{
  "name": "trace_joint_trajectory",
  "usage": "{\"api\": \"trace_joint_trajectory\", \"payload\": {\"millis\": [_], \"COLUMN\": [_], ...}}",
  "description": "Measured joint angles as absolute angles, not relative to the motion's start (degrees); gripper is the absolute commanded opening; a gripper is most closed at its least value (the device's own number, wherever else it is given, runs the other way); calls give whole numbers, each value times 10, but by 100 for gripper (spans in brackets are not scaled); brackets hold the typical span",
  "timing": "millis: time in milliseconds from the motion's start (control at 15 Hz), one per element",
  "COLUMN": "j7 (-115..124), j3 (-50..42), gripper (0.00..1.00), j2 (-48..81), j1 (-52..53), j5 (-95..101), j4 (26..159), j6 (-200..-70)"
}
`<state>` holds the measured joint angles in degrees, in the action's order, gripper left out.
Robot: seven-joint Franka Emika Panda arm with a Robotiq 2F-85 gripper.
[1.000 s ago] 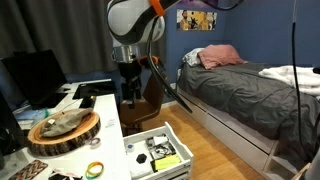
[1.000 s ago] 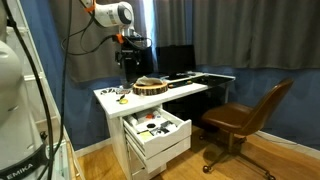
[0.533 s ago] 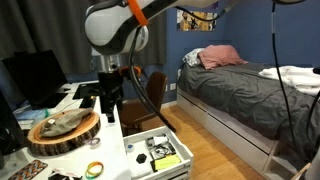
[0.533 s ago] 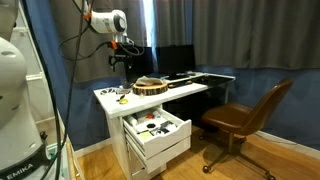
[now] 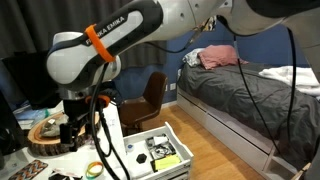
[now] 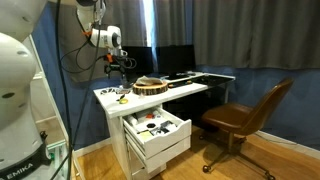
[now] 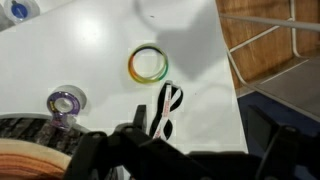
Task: Move the sunglasses from the desk to the drawer
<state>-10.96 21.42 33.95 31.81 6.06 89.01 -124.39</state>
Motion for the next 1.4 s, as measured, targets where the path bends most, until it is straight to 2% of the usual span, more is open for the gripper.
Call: {"api": "trace_joint_trajectory", "payload": {"millis": [400, 1400], "j7": [-138, -113], "j3": [216, 211], "gripper": [100, 100], "j2": [448, 505], "j1": [332, 349], "j5": [59, 56], "j4": [800, 737], "j6": [-1259, -1258]}}
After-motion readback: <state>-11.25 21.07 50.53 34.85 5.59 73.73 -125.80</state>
